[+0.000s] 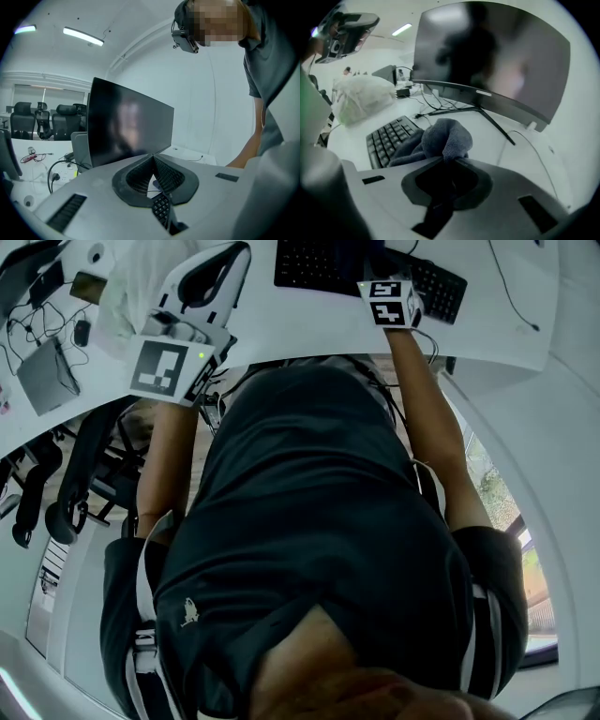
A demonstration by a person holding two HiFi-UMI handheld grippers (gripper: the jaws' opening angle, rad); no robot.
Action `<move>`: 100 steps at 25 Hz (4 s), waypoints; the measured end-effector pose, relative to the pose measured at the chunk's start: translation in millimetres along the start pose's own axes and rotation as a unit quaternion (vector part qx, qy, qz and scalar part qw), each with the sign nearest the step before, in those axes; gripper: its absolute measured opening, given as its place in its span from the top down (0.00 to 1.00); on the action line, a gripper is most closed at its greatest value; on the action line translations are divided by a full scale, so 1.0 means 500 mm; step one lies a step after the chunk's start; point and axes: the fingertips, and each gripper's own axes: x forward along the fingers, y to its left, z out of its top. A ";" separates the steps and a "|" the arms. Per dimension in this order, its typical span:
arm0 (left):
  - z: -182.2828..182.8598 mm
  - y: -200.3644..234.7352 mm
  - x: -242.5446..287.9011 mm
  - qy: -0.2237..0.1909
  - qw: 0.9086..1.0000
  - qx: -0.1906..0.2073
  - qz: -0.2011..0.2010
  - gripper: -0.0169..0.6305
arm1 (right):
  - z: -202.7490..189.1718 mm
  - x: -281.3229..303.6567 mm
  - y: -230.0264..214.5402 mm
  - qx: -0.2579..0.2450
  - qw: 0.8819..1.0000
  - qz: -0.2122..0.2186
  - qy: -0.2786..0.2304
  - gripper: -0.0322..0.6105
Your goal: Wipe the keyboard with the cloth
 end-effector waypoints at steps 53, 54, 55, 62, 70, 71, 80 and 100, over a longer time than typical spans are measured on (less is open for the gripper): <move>-0.071 0.044 -0.081 0.007 0.999 -0.040 0.036 0.96 | 0.013 0.010 0.027 -0.061 0.997 -0.045 0.021 0.90; -0.072 0.042 -0.077 0.008 0.999 -0.041 0.034 0.96 | 0.027 0.020 0.067 -0.081 0.996 -0.031 0.017 0.90; -0.071 0.039 -0.070 0.008 0.999 -0.041 0.031 0.96 | 0.045 0.030 0.117 -0.103 0.995 -0.011 0.009 0.90; -0.049 0.036 -0.050 0.000 0.999 -0.029 0.022 0.97 | 0.084 0.050 0.169 -0.123 0.991 0.040 -0.016 0.90; -0.073 0.054 -0.058 0.009 0.998 -0.044 0.031 0.96 | 0.059 0.037 0.090 -0.109 0.993 -0.029 0.014 0.90; -0.071 0.050 -0.053 0.009 0.999 -0.044 0.028 0.96 | 0.076 0.044 0.138 -0.124 0.992 -0.008 0.005 0.90; -0.052 0.049 -0.043 0.002 0.999 -0.039 0.029 0.97 | 0.062 0.037 0.121 -0.098 0.995 0.021 -0.003 0.90; -0.089 0.067 -0.068 0.011 0.998 -0.055 0.041 0.96 | 0.117 0.078 0.113 -0.109 0.994 -0.018 -0.016 0.90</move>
